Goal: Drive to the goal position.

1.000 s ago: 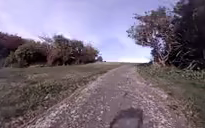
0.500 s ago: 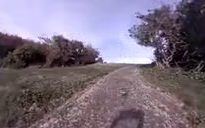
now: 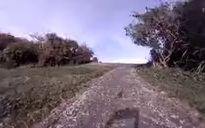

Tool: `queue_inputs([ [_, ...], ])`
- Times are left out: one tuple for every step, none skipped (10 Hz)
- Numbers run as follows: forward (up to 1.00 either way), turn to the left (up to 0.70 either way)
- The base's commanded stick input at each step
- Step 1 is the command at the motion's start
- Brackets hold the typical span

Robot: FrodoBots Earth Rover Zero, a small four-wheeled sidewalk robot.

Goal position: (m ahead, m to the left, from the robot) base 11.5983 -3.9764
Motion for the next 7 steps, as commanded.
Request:
queue_inputs([
  [0.85, 0.0],
  [0.85, 0.0],
  [0.85, 0.0],
  [0.85, 0.0],
  [0.85, 0.0],
  [0.85, 0.0],
  [0.85, 0.0],
])
